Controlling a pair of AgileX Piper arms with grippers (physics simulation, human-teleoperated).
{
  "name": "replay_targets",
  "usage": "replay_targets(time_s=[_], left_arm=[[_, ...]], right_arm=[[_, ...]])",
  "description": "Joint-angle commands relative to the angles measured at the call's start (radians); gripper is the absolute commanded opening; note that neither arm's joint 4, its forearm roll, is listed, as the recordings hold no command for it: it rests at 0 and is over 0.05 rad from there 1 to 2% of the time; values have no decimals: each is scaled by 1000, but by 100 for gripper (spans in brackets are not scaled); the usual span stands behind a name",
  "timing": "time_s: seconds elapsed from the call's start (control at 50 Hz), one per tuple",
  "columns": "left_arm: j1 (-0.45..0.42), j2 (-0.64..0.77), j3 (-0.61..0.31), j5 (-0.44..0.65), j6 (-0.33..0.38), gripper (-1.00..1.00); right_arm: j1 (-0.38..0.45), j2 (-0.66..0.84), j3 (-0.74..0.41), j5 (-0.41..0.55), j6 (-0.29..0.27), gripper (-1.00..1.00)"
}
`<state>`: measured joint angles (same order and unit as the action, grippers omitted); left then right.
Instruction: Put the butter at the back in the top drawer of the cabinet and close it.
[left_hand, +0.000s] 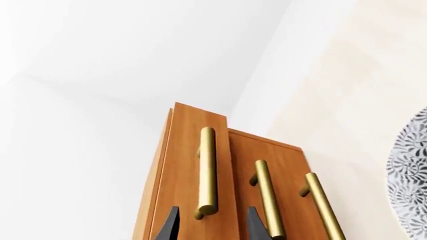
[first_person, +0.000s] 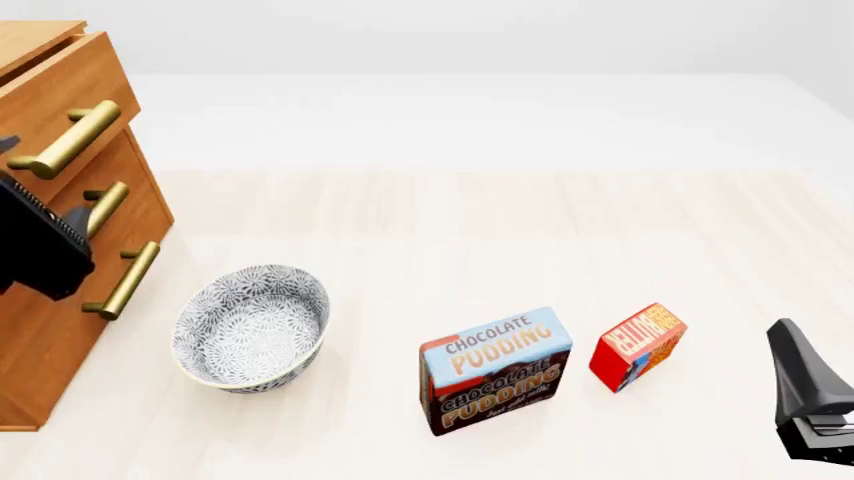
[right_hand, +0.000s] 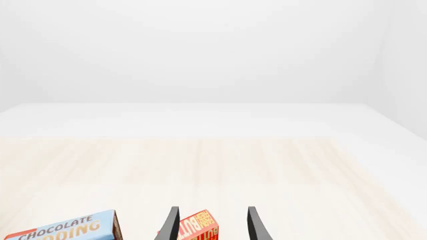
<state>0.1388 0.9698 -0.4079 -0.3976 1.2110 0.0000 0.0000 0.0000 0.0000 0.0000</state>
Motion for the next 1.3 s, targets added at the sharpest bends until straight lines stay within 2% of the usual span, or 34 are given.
replay_targets(time_s=[0.02,1.3], left_arm=[[3,22,-2,-19,1,100],[14,91,-30,-55,-7,100]], right_arm=[[0,0,0,0,0,100],[0,0,0,0,0,100]])
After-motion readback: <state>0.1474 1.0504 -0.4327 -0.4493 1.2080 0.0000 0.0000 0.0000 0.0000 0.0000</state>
